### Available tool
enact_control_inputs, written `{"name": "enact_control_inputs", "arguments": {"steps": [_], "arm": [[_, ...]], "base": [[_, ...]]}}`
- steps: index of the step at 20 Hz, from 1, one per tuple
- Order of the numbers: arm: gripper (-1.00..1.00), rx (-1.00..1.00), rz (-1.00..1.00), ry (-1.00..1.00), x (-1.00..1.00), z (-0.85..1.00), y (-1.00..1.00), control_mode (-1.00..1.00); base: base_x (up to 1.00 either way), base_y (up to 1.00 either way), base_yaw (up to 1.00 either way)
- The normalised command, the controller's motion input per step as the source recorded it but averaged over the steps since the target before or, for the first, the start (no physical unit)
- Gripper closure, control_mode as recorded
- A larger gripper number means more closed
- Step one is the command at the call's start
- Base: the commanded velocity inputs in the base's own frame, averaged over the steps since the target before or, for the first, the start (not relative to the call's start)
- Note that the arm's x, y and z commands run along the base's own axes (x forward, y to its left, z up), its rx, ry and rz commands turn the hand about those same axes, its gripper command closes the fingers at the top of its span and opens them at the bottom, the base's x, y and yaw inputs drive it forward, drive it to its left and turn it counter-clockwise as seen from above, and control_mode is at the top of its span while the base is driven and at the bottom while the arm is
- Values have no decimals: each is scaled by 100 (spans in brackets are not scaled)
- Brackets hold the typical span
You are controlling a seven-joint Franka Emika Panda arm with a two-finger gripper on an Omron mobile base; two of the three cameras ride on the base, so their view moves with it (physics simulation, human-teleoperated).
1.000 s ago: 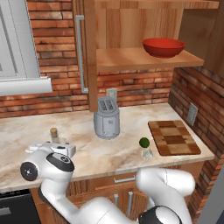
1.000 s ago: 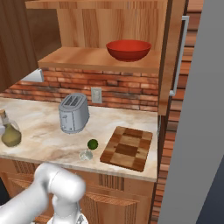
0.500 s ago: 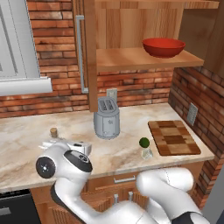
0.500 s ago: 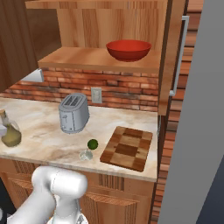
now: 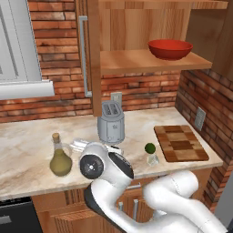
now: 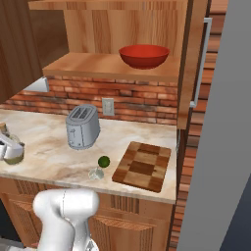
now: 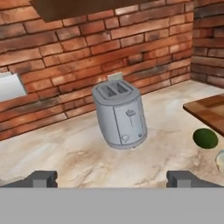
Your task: Open the cabinet. Place the bowl and condiment on the counter. Then place the lime and garlic on the cutting board.
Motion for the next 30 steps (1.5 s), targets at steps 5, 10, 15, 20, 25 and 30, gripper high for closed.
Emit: {"name": "enact_control_inputs", "arguments": {"steps": [5, 10, 15, 20, 25, 30], "arm": [[-100, 8, 0, 3, -18, 12, -88, -100], [-100, 7, 0, 5, -12, 21, -84, -100], [-100, 7, 0, 7, -10, 19, -73, -100], [-100, 16, 0, -5, 0, 34, -51, -100], [-100, 15, -18, -17, -4, 13, -28, -100], [-100, 25, -25, -24, -22, 6, -36, -100]], "base": [[0, 0, 0], [0, 0, 0], [0, 0, 0], [0, 0, 0], [0, 0, 0], [0, 0, 0]]}}
